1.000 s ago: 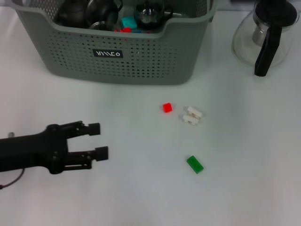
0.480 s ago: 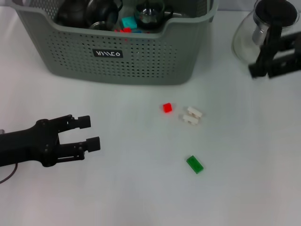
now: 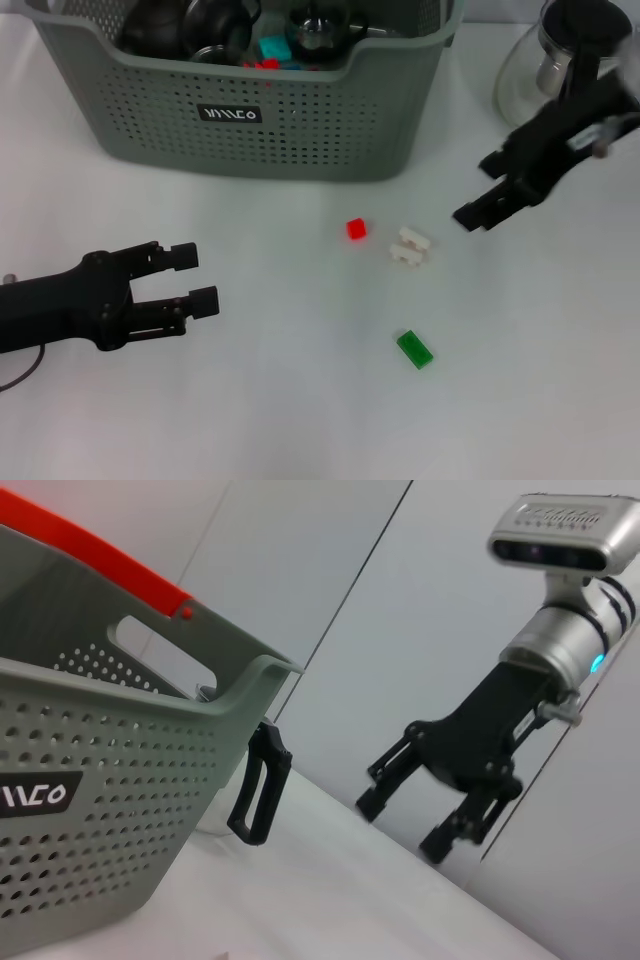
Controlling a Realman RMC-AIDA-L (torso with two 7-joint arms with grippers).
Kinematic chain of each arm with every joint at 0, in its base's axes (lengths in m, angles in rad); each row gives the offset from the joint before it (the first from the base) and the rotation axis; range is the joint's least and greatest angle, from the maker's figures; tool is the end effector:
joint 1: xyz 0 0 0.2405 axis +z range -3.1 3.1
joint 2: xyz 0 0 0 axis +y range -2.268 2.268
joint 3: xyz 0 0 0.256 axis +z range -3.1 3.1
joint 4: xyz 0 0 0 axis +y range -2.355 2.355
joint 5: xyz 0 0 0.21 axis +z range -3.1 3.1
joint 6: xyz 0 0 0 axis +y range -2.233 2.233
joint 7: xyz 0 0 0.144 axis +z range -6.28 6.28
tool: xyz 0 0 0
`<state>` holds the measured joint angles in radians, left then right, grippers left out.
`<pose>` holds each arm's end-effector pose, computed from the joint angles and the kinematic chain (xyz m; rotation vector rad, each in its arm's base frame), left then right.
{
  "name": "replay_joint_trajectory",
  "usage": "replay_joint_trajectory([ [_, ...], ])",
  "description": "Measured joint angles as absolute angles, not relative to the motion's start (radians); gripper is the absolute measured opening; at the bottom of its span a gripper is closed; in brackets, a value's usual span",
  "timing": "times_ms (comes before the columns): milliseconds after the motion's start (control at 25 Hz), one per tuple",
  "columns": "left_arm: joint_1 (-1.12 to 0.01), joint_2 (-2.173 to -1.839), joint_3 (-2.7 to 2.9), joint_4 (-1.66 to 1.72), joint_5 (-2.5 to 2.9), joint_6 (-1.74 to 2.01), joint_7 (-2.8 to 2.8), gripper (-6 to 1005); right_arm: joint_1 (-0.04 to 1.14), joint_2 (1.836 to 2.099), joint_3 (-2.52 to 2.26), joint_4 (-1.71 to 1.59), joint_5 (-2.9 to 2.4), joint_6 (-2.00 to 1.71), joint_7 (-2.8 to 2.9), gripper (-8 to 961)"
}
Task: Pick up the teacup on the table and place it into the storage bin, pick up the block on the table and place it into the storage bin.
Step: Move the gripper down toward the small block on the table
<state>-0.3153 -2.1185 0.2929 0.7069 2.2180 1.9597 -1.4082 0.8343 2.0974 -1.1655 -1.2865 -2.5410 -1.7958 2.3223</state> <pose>-0.3146 0.2218 0.0249 -2.6229 -0.9880 -0.9811 0.1187 0.3666 0.0150 -2.8881 0.6516 -0.4514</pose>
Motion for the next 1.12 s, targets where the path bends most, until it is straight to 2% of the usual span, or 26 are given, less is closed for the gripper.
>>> replay_joint_trajectory([
  [280,-0.312,-2.12,0.293,0.7,2.218,1.957,-1.408,823,0.891,2.1,-1.361,-1.183,-2.543,-1.718,2.411,790],
  [1120,-0.316,-2.123,0.291,0.673,2.218,1.919,-1.407,822,0.927,2.11,-1.616,-0.929,-2.476,-1.378,2.456,791],
])
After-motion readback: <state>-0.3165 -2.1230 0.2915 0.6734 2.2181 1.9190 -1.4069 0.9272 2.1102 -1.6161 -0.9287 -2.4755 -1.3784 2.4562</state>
